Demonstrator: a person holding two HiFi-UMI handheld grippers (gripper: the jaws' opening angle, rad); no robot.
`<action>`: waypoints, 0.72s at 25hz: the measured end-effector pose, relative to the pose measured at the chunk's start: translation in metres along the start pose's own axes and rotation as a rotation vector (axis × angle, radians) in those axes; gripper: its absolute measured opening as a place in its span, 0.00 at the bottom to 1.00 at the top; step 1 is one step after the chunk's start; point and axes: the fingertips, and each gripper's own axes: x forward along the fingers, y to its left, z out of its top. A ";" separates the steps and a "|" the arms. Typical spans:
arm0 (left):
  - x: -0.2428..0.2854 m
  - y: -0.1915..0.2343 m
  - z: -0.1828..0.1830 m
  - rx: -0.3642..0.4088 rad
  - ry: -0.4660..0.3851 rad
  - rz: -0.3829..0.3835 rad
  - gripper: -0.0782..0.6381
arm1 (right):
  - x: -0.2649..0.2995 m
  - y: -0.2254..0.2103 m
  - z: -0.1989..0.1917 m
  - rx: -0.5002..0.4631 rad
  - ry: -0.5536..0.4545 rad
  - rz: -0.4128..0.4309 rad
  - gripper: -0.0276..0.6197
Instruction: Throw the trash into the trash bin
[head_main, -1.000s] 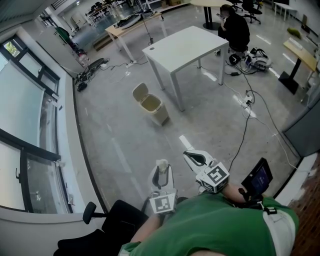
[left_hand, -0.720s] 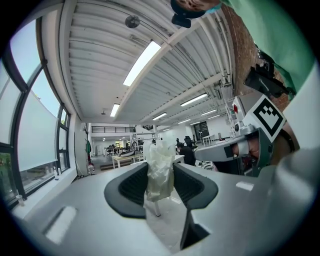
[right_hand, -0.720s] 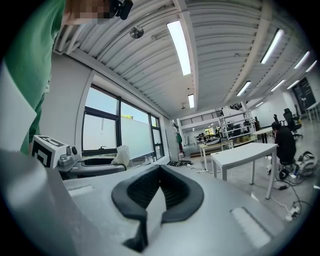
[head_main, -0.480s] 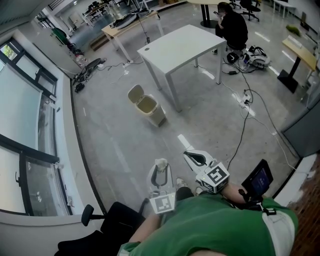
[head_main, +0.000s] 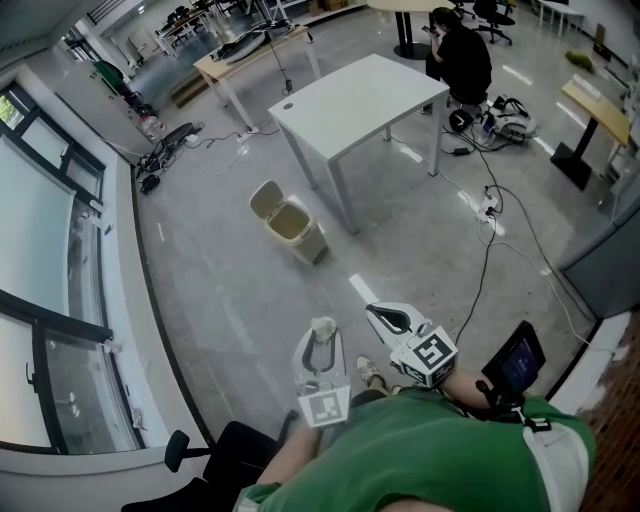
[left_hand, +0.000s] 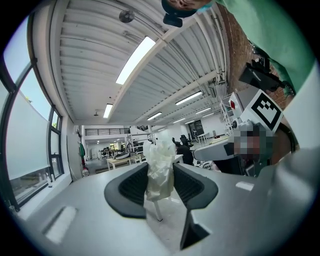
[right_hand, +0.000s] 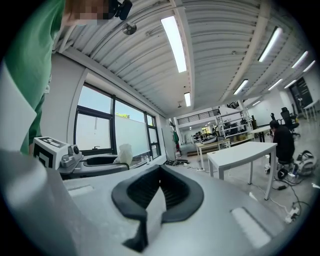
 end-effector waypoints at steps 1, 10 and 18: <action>0.006 0.003 0.000 -0.004 -0.005 -0.010 0.33 | 0.005 -0.004 0.002 -0.001 -0.001 -0.004 0.05; 0.058 0.043 -0.010 -0.034 -0.009 -0.076 0.33 | 0.060 -0.029 0.013 -0.018 0.014 -0.036 0.05; 0.090 0.077 -0.020 -0.064 -0.021 -0.125 0.33 | 0.107 -0.040 0.019 -0.031 0.015 -0.068 0.05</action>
